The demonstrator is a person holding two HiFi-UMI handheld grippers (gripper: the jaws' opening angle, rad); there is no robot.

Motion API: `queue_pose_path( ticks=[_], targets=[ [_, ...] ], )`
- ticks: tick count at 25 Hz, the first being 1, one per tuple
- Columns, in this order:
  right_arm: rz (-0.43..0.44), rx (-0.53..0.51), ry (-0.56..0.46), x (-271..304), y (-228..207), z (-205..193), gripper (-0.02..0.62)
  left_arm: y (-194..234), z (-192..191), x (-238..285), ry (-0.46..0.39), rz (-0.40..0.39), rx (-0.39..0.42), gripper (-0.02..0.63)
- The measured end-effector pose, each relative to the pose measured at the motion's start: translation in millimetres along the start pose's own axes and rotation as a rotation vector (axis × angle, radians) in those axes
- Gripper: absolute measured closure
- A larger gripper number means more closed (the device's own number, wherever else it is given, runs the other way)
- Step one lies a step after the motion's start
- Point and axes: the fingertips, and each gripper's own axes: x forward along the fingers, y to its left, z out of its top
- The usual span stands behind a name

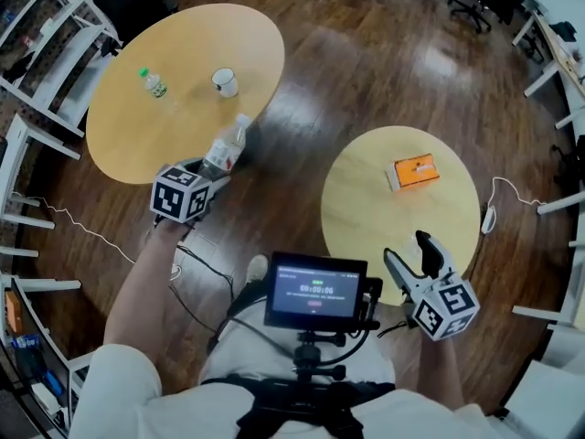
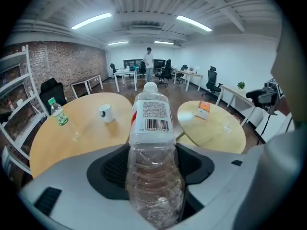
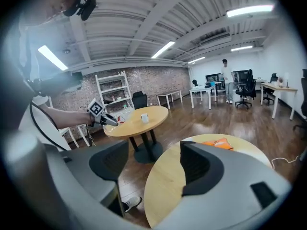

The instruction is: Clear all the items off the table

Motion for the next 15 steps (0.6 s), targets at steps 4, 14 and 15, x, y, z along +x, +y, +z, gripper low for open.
queue_pose_path(
  ticks=[4,14,15],
  targets=[
    [-0.047,0.014,0.013,34.7,29.9,16.7,0.245,94.1,-31.8,13.0,0.045,0.031,-0.013,0.319],
    [-0.201,0.097,0.044,84.1,117.7,10.2,0.246,257.6,-65.5,97.3,0.158,0.013,-0.034,0.318],
    [-0.215,0.104,0.052,84.7,124.3,7.9,0.247,266.2,-67.2,107.1,0.169,0.009,-0.033,0.318]
  ],
)
